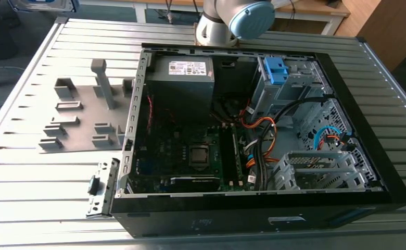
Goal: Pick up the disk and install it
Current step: 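Pick up the disk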
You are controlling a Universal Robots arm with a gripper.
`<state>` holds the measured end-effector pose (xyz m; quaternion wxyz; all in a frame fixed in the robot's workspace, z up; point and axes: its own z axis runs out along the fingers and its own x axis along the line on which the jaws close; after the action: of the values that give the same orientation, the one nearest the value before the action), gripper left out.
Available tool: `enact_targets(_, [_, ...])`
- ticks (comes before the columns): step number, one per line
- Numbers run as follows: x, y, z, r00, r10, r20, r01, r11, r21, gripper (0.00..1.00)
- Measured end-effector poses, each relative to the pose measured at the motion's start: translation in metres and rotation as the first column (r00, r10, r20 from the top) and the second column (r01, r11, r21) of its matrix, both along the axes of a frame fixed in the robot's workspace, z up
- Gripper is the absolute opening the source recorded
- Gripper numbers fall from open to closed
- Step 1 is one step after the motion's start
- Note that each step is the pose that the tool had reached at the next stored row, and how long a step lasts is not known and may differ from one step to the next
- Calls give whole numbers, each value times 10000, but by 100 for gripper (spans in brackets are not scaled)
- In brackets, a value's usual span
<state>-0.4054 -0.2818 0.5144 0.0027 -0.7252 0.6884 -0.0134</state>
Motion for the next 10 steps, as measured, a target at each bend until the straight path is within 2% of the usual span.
enact_targets(10, [0, 0, 83, 10000, 0, 0, 0, 10000, 0, 36])
